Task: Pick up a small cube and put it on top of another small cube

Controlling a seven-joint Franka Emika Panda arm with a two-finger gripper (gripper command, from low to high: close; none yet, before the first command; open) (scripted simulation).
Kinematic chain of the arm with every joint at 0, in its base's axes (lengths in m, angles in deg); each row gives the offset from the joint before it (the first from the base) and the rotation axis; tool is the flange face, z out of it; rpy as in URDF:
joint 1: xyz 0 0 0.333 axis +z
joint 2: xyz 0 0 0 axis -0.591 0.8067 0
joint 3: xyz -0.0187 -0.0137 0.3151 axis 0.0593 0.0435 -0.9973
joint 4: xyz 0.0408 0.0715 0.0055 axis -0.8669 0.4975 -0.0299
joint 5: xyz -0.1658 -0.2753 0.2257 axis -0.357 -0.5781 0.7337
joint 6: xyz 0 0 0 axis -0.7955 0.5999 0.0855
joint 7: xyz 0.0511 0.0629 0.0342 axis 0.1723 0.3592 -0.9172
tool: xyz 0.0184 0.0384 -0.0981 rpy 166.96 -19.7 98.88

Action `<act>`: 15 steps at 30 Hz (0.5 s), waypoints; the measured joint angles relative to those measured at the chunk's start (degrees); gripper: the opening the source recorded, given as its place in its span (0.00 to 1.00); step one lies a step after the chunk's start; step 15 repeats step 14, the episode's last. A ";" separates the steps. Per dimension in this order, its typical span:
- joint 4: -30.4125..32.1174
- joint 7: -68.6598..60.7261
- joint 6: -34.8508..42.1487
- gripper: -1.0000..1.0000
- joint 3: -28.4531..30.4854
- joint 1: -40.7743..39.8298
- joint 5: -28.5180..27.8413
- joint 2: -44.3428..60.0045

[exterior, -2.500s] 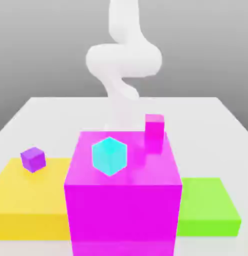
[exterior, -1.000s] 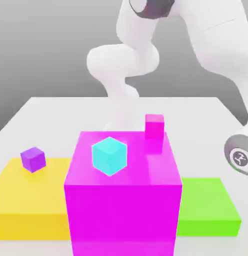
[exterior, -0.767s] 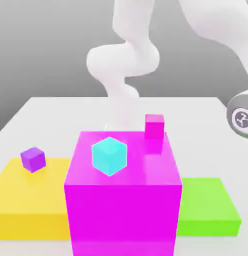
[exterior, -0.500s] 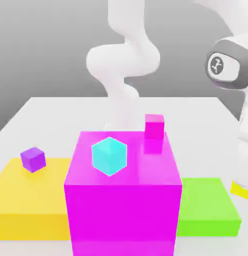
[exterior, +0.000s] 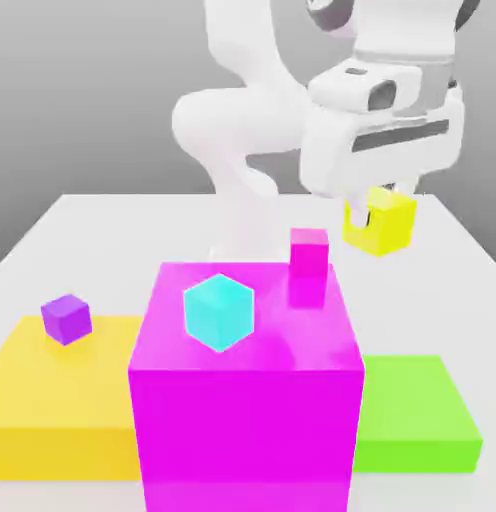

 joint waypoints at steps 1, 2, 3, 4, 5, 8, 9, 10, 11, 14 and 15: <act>0.99 0.55 1.08 0.00 0.23 -0.37 0.19 -2.07; 1.99 1.10 2.16 0.00 0.43 -0.76 0.38 -4.15; 2.98 1.65 3.24 0.00 0.64 -1.16 0.57 -6.22; 3.98 2.20 4.32 0.00 0.83 -1.56 0.75 -8.30; 4.97 2.78 5.40 0.00 1.04 -1.94 0.92 -10.38; 8.72 3.85 5.02 0.00 1.25 -2.75 1.41 -13.74; 10.34 3.89 3.12 0.00 1.13 -2.83 1.58 -13.46; 12.03 3.88 0.93 0.00 0.98 -2.87 1.76 -12.96; 13.74 3.82 -1.40 0.00 0.78 -2.92 1.97 -12.34; 14.70 3.76 -2.71 1.00 0.64 -2.97 2.10 -11.99; 14.70 3.76 -2.71 1.00 0.64 -2.97 2.10 -11.99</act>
